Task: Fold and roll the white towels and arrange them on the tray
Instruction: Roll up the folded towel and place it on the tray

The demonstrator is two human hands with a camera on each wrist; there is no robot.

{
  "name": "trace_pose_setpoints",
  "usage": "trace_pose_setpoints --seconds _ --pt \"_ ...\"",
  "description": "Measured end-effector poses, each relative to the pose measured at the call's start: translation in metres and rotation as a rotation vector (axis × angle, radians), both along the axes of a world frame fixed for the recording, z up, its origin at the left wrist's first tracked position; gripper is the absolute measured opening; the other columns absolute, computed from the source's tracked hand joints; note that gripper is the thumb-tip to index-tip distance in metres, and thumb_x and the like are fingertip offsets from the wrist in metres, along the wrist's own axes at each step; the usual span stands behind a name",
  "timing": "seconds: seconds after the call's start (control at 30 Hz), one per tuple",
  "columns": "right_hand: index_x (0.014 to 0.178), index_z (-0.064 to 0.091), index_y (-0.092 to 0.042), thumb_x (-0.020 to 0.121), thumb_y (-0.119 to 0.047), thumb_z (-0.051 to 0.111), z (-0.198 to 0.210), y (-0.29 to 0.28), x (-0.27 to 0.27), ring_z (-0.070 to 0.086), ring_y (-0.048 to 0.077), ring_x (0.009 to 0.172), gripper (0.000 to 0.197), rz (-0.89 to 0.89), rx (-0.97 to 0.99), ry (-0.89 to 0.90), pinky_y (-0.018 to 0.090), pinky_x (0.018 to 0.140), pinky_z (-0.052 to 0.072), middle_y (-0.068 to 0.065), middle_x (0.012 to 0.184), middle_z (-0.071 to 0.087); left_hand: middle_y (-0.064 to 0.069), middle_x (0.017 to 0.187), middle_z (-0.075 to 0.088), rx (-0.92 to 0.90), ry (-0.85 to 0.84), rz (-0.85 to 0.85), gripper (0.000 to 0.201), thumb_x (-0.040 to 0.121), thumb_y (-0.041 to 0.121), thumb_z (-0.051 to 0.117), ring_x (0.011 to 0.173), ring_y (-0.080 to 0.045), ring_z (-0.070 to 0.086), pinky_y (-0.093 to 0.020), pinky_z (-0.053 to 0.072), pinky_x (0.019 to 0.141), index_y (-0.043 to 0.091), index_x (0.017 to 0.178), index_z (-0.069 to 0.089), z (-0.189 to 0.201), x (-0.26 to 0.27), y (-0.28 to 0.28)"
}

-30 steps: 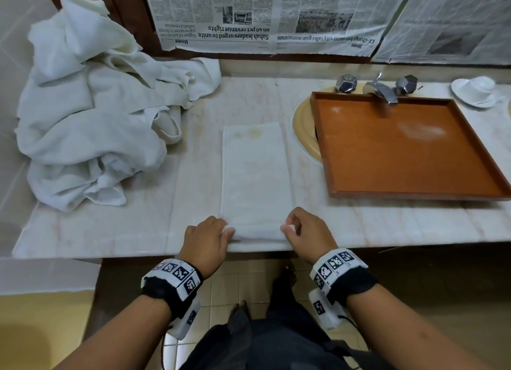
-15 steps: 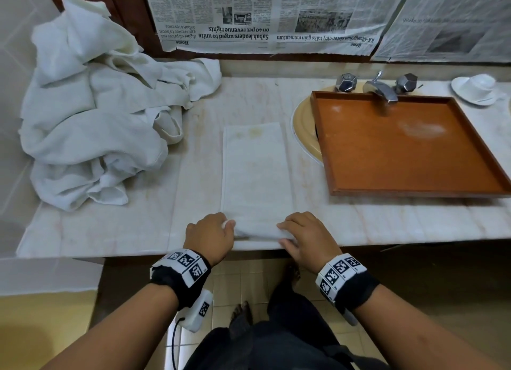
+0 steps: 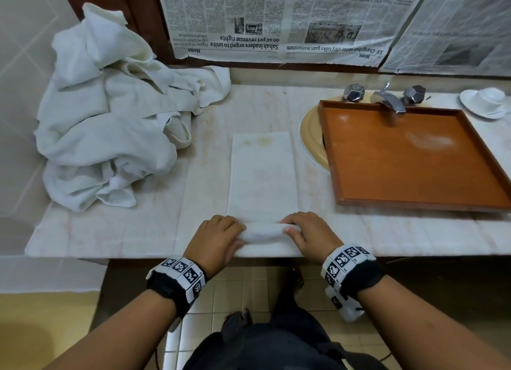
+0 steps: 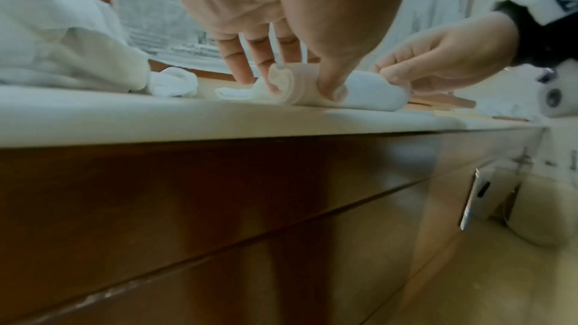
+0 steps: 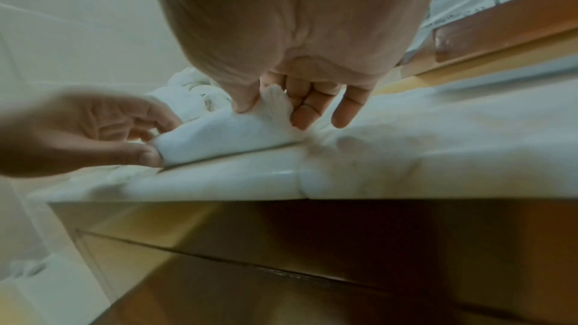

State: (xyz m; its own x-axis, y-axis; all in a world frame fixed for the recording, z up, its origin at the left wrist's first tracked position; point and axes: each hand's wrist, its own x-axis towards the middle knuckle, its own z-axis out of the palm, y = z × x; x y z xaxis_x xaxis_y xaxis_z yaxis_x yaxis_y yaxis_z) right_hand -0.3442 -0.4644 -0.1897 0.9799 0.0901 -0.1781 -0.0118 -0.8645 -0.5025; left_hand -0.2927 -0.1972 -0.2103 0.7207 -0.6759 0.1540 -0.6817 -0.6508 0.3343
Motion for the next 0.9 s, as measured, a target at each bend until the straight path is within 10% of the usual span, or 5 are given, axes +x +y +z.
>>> trace_pose_setpoints --seconds 0.23,0.47,0.53,0.67,0.9 --pt "0.102 0.066 -0.025 0.095 -0.033 0.058 0.001 0.012 -0.007 0.050 0.017 0.111 0.013 0.019 -0.153 -0.210 0.034 0.093 0.036 -0.009 0.116 0.059 0.004 0.111 0.067 -0.025 0.230 0.143 0.058 0.091 0.058 0.027 0.100 -0.022 0.060 -0.038 0.043 0.086 0.024 0.121 0.063 0.002 0.011 0.002" --pt "0.119 0.066 -0.025 0.084 -0.038 0.075 -0.010 0.004 -0.023 0.060 0.016 0.116 0.038 0.061 -0.113 -0.174 0.039 0.101 0.043 -0.008 0.125 0.065 0.002 0.125 0.060 0.017 0.324 0.190 0.054 0.100 0.055 0.031 0.114 -0.021 0.057 -0.038 0.041 0.096 0.029 0.146 0.040 0.002 0.011 -0.004" --pt "0.117 0.067 -0.025 0.085 -0.035 0.074 -0.011 0.006 -0.023 0.062 0.017 0.114 0.034 0.042 -0.109 -0.199 0.036 0.097 0.041 -0.008 0.121 0.067 -0.001 0.111 0.058 0.107 0.207 0.124 0.070 0.092 0.070 0.022 0.099 -0.024 0.059 -0.037 0.045 0.083 0.027 0.140 0.048 0.002 0.009 -0.003" --pt "0.116 0.068 -0.026 0.090 -0.042 0.063 -0.009 0.008 -0.022 0.062 0.018 0.109 0.031 0.022 -0.098 -0.211 0.036 0.093 0.043 -0.008 0.115 0.068 -0.006 0.113 0.054 0.107 -0.057 0.020 0.059 0.078 0.063 0.059 0.089 -0.026 0.057 -0.037 0.052 0.069 0.020 0.120 0.064 -0.006 0.005 0.005" --pt "0.122 0.066 -0.030 0.099 -0.054 0.037 -0.001 0.011 -0.013 0.057 0.014 0.111 0.044 -0.073 0.001 -0.061 0.039 0.099 0.041 -0.011 0.118 0.066 0.003 0.102 0.061 -0.015 0.101 0.038 0.057 0.096 0.063 0.030 0.082 -0.020 0.058 -0.033 0.048 0.070 0.021 0.106 0.066 -0.005 0.009 0.009"
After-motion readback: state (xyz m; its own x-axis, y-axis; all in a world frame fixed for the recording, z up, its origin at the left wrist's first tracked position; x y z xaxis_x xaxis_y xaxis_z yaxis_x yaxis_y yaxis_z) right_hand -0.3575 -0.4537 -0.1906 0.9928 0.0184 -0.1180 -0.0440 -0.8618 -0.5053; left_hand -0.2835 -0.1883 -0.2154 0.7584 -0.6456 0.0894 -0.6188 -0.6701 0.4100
